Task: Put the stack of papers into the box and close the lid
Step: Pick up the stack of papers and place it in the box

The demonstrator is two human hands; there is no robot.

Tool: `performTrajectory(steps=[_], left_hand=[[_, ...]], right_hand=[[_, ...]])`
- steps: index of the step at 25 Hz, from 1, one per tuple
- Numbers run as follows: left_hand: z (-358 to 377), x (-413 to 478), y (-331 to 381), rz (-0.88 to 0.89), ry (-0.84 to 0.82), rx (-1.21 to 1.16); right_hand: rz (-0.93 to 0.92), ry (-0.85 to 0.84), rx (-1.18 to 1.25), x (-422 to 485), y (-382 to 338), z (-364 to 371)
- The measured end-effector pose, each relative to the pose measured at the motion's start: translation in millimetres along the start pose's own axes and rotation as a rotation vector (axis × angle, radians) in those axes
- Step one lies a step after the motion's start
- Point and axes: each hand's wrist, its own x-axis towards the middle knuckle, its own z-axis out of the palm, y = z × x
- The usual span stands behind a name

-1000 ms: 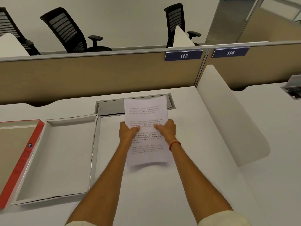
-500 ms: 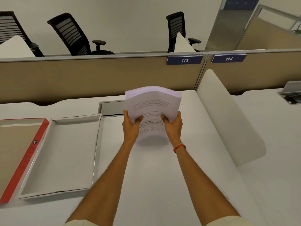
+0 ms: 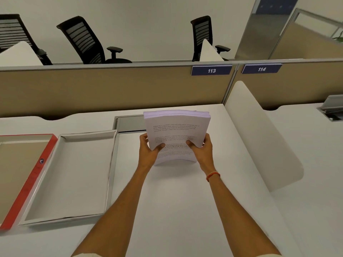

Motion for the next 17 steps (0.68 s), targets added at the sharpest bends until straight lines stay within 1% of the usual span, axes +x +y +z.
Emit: performTrajectory(steps=[3,8,11,17], left_hand=[[-5,-4,-8,-0.018,-0.009,-0.003],[-6,-1,-1,0.008,-0.030,-0.020],[-5,4,6,-0.004,-0.033,-0.015],[-10,13,23,0.015,0.004,0.040]], right_hand=[[0.008,-0.018,0.027,-2,0,0],[0.013,-0.015,0.036,-2,-3,3],[0.028,-0.033,0.005,-1,-6,6],[0.082,-0.012,-0.111,11,-23,19]])
